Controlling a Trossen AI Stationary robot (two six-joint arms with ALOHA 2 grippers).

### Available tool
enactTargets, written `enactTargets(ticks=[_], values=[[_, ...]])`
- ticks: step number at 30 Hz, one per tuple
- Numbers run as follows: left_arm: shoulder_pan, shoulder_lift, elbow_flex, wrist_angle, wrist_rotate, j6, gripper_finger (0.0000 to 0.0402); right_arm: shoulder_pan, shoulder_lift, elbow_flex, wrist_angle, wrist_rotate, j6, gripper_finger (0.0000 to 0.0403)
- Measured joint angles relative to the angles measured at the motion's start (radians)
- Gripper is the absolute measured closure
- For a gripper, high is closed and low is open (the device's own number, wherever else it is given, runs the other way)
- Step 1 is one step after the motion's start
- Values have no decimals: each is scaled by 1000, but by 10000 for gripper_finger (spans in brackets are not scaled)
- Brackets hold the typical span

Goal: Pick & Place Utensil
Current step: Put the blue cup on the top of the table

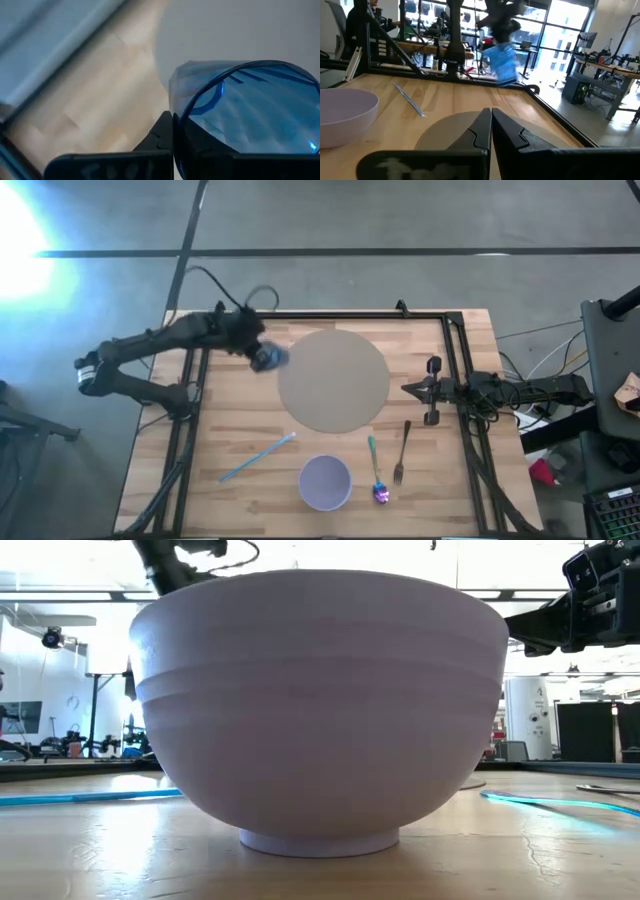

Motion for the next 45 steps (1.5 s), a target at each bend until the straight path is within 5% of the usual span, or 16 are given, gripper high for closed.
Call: enactTargets(ticks=[6,17,27,45], values=[[115,46,108,148,-34,86,399,0,0,0,0,0,0,394],[246,232,311,159,-26,150,399,0,0,0,0,0,0,394],[364,448,539,-64,106,107,399,0,0,0,0,0,0,394],[414,550,556,-267,217,104,399,0,0,0,0,0,0,394]])
